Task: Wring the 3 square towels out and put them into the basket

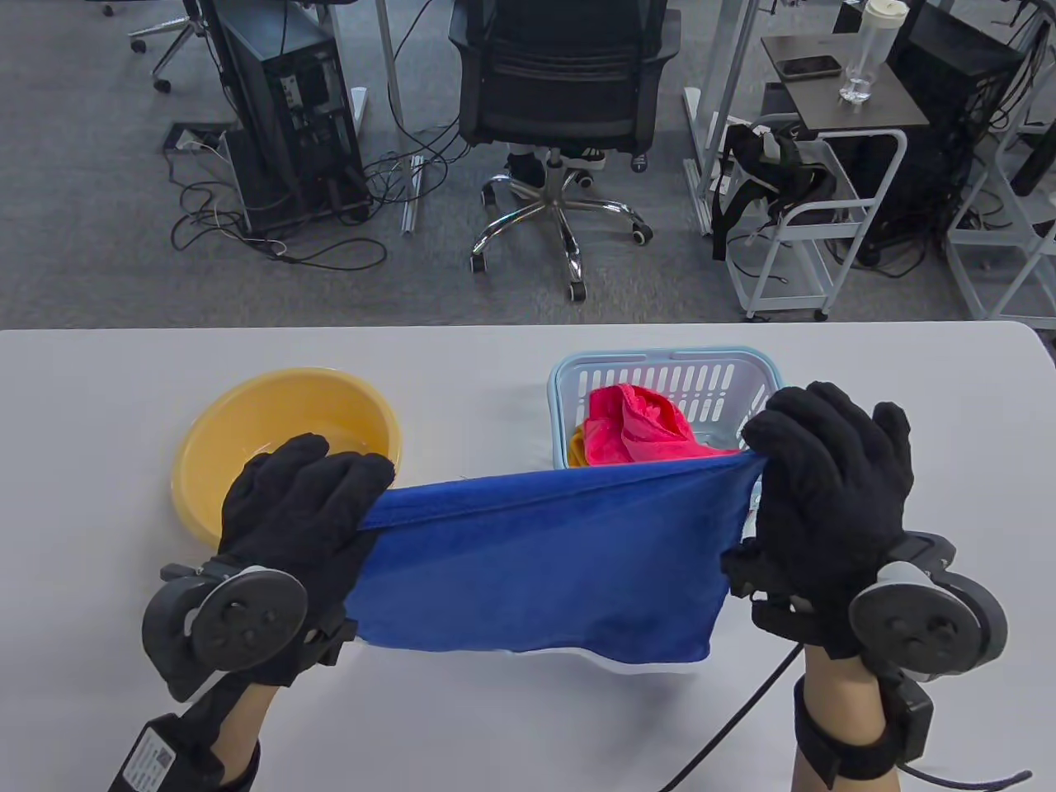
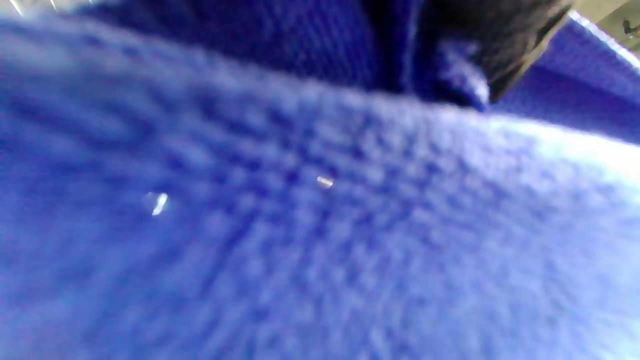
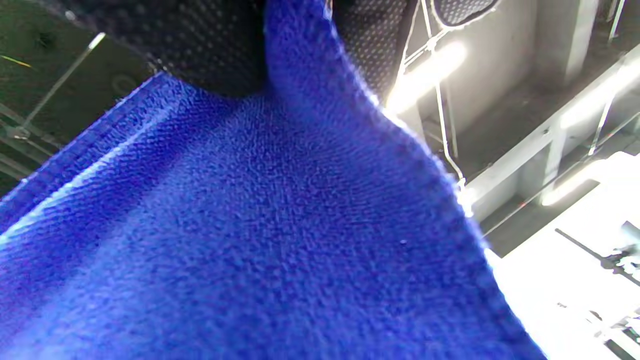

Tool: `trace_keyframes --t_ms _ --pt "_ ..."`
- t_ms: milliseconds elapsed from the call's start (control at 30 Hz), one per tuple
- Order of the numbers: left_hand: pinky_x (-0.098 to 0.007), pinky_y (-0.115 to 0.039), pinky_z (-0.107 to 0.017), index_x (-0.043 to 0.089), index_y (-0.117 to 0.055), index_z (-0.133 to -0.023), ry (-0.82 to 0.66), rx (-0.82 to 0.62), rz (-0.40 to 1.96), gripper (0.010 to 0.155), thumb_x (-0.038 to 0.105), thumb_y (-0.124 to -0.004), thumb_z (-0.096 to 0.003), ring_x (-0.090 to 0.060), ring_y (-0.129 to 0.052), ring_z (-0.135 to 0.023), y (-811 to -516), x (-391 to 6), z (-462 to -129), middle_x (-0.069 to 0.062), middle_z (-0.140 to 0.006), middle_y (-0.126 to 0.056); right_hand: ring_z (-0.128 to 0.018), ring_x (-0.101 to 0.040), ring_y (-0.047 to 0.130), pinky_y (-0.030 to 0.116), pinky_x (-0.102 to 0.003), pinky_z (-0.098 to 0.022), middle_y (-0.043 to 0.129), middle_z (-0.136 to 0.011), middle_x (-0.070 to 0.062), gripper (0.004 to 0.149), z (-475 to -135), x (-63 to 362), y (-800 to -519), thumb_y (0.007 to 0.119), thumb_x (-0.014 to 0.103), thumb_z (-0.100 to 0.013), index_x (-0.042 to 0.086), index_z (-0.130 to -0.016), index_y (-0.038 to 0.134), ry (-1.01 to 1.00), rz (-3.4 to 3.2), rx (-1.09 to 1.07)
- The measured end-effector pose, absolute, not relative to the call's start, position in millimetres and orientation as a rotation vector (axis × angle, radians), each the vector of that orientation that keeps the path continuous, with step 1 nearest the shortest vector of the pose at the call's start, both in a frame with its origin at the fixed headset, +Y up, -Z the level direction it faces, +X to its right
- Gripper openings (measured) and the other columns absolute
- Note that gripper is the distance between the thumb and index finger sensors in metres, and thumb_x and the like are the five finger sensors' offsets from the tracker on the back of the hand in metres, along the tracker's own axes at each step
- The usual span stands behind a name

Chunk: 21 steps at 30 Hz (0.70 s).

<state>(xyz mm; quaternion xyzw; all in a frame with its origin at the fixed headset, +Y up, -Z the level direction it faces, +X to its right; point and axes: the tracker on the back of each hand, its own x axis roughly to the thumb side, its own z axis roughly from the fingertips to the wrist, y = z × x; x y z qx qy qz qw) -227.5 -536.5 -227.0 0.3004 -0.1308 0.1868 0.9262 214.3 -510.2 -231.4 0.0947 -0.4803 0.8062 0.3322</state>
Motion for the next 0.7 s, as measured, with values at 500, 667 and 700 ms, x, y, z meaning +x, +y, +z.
trace_keyframes --t_ms 500,667,700 --pt "-0.054 -0.049 -0.081 0.051 -0.065 -0.102 -0.664 -0.024 0.592 0.048 0.052 -0.077 -0.0556 -0.03 -0.068 -0.106 -541 -217 -229 0.017 -0.097 -0.079 -0.097 -0.037 0.069 0.031 -0.069 -0.079 0.077 -0.1 0.004 0.03 -232 249 -512 0.067 0.03 -0.061 0.035 -0.089 0.077 -1.394 2.154 0.038" --pt "-0.053 -0.049 -0.082 0.051 -0.067 -0.098 -0.572 0.321 0.62 0.045 0.05 -0.076 -0.0547 -0.026 -0.067 -0.108 -547 -214 -233 0.02 -0.101 -0.074 -0.097 -0.037 0.071 0.033 -0.069 -0.078 0.076 -0.103 0.004 0.03 -243 239 -514 0.07 0.03 -0.06 0.036 -0.087 0.081 -1.176 2.115 0.27" --pt "-0.053 -0.049 -0.082 0.053 -0.066 -0.098 -0.556 0.39 0.636 0.045 0.051 -0.075 -0.0544 -0.025 -0.066 -0.108 -548 -215 -232 0.02 -0.103 -0.072 -0.099 -0.037 0.069 0.034 -0.069 -0.078 0.073 -0.105 0.005 0.03 -245 237 -514 0.071 0.031 -0.059 0.04 -0.086 0.081 -1.155 2.098 0.316"
